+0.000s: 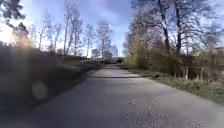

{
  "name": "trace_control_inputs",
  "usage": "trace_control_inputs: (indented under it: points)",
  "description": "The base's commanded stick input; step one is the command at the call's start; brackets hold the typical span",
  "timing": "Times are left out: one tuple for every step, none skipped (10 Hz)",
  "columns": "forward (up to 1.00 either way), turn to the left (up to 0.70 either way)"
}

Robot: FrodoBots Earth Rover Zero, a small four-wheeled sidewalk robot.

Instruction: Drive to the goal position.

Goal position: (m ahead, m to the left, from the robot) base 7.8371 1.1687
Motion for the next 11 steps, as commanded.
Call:
trace_control_inputs:
  points:
    - [1.00,0.00]
    - [1.00,0.00]
    - [1.00,0.00]
    - [1.00,0.00]
    - [1.00,0.00]
    - [1.00,0.00]
    - [1.00,0.00]
    - [1.00,0.00]
    - [1.00,0.00]
    - [1.00,0.00]
    - [1.00,0.00]
